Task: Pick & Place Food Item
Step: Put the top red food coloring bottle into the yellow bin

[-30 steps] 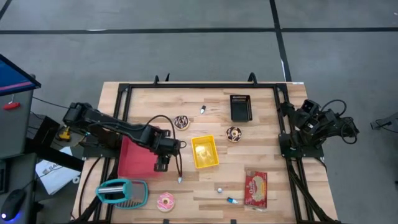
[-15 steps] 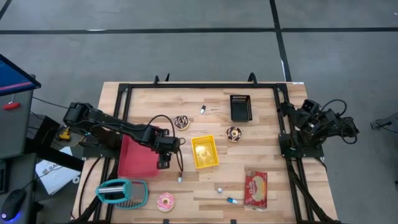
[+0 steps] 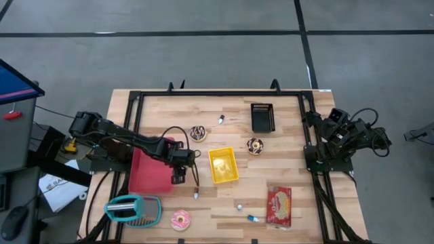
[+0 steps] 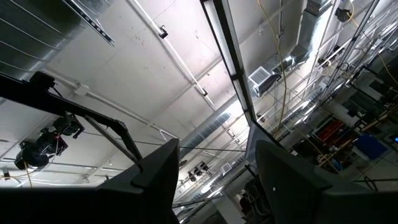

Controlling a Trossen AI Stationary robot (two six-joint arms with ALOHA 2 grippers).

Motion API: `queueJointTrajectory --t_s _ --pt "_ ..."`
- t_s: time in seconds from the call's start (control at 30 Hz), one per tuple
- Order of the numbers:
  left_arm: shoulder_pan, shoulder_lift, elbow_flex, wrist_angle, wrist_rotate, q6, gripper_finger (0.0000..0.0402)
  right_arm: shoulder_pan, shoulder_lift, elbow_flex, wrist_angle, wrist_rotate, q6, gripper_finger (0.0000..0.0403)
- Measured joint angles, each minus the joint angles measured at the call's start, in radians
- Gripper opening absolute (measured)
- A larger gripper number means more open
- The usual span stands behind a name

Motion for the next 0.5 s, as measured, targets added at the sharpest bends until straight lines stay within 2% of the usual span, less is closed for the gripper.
queueJointTrajectory --t_s 0.37,0.5 --pt "0.010 0.001 -0.046 0.053 -0.005 -0.028 0.0206 0.000 0.000 0.000 0.000 0.000 0.000 0.0203" --pt "0.025 0.014 -0.054 0.051 -0.004 -0.046 0.0194 0.000 0.000 0.000 0.000 0.000 0.000 0.0203"
